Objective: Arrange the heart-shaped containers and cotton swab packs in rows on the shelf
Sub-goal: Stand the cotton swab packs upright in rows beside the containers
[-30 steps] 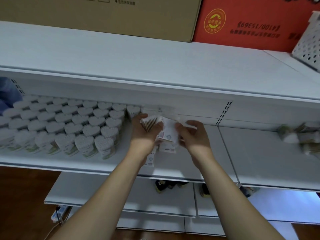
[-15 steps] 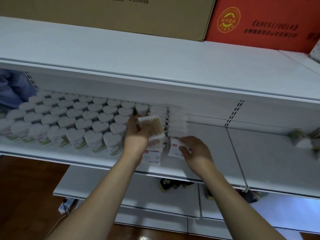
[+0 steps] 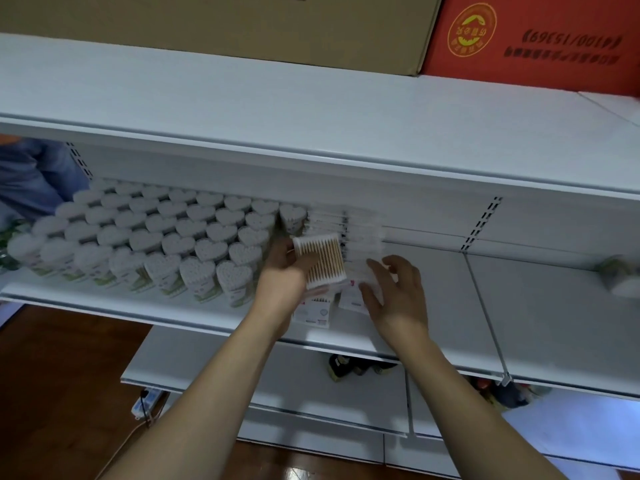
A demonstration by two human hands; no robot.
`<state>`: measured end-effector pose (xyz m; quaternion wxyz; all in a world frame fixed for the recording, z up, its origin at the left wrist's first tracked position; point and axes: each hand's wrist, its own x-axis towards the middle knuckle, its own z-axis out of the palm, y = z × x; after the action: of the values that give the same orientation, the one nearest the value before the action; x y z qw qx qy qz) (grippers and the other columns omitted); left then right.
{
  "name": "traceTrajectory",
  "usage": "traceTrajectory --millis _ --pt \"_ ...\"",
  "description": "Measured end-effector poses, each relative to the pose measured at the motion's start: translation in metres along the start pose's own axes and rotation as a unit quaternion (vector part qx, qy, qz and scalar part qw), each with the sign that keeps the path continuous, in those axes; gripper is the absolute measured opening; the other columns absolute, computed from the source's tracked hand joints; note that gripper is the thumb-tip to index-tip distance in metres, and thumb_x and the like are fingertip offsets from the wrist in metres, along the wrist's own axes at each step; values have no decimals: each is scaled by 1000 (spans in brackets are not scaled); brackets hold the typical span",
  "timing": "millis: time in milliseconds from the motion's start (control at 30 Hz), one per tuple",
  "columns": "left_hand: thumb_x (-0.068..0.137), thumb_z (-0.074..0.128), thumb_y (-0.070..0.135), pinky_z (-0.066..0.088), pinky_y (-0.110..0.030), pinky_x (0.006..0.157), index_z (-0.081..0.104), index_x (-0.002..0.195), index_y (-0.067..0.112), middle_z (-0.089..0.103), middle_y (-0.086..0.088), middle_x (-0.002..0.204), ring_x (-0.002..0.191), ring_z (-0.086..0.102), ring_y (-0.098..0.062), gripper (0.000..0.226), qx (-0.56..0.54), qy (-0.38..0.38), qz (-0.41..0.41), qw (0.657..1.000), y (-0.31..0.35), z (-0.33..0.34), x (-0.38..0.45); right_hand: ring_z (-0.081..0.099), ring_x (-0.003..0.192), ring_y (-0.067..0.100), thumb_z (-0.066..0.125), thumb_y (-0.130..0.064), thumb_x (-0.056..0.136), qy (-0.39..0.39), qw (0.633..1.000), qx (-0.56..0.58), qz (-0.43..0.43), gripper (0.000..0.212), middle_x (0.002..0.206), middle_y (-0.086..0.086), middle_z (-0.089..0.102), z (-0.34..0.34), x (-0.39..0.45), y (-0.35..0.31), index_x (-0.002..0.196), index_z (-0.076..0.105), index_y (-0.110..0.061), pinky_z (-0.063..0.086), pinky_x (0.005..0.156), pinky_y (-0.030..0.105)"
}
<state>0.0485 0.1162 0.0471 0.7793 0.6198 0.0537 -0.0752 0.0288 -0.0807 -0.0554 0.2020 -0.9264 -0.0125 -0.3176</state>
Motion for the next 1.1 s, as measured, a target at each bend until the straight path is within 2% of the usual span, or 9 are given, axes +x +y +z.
traceTrajectory --millis 133,267,333,433,600,733,867,967,1100 --pt "93 61 1 61 -35 71 63 95 20 70 1 96 92 69 -21 18 31 -24 29 999 -4 10 2 62 90 15 54 -32 101 -31 964 191 181 17 91 -6 69 -41 9 -32 100 70 -27 44 77 23" --pt "80 73 -6 51 -26 86 72 100 21 70 5 112 105 65 -9 33 140 -125 150 971 -13 22 -1 67 67 23 37 -51 103 -127 764 471 421 50 79 16 74 -69 32 -57 98 70 -14 49 61 31" --pt "76 74 -3 44 -26 102 74 99 31 53 5 139 129 50 -7 41 219 -166 203 940 -19 22 -1 69 76 27 49 -44 101 -118 733 505 441 38 92 16 75 -78 38 -53 102 71 -12 52 61 33" --pt "82 59 -12 41 -13 101 67 114 39 36 6 154 138 37 -2 62 238 -167 197 936 -24 28 -3 71 80 19 65 -14 92 -82 779 477 399 15 96 9 75 -84 33 -44 107 68 -18 53 61 27" --pt "97 55 4 53 -25 66 64 126 23 69 -6 117 94 67 -20 36 129 -62 102 984 -27 40 1 72 83 20 66 -5 91 -44 835 440 328 45 94 7 73 -79 23 -39 126 55 -31 60 73 35" --pt "92 60 6 52 -28 85 61 131 24 68 1 119 103 65 -18 44 255 -87 141 953 -27 31 6 67 88 12 63 -9 90 -91 915 330 212 60 106 -6 68 -75 16 -33 130 53 -52 56 79 26" --pt "94 58 8 46 -15 91 55 138 25 65 8 119 111 61 -9 48 309 -84 191 928 -27 21 6 63 92 4 70 -11 87 -70 956 243 151 50 107 -9 67 -69 9 -23 116 60 -50 53 81 21" --pt "94 57 22 38 -28 110 41 149 25 43 4 151 137 42 -15 58 448 -89 218 863 -25 -1 12 61 87 -3 69 -6 88 -52 959 223 169 44 100 -7 63 -62 -4 -12 120 64 -36 51 75 12" --pt "90 55 45 4 -46 124 18 158 28 -1 4 167 153 -6 -19 80 692 -189 197 668 -25 -27 18 60 86 3 69 -5 88 -67 978 166 109 41 114 -2 58 -38 -28 -11 125 65 -24 55 79 21"
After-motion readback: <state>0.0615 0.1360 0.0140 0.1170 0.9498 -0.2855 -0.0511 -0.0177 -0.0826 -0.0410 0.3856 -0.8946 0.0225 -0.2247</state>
